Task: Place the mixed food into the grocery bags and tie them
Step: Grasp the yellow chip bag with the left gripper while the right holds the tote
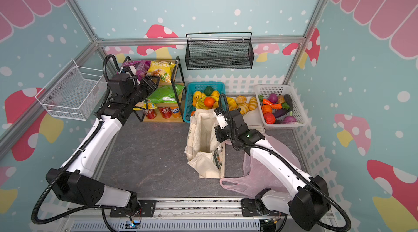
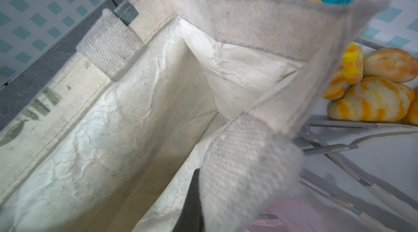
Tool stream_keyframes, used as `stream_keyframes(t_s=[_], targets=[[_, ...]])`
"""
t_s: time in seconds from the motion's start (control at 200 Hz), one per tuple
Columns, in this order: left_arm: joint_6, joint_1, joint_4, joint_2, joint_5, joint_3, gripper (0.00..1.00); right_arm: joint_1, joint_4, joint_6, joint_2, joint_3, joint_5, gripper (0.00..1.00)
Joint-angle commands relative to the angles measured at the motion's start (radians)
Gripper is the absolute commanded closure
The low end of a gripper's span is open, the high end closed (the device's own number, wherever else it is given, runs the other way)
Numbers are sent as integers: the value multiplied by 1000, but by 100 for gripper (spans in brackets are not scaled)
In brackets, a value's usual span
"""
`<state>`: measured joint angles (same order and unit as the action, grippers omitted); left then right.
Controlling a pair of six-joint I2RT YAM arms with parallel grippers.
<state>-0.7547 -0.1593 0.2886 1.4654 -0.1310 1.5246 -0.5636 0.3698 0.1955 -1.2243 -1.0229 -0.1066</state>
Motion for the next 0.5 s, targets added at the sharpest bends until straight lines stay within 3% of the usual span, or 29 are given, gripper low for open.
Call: stream_keyframes(t_s=[0.0, 0.495], targets=[[-25, 0, 29, 20, 34, 50, 41, 5, -84, -22, 29, 6, 6, 100], [-40, 5, -5, 133, 46, 127, 44, 6, -83, -30, 20, -5, -8, 100]])
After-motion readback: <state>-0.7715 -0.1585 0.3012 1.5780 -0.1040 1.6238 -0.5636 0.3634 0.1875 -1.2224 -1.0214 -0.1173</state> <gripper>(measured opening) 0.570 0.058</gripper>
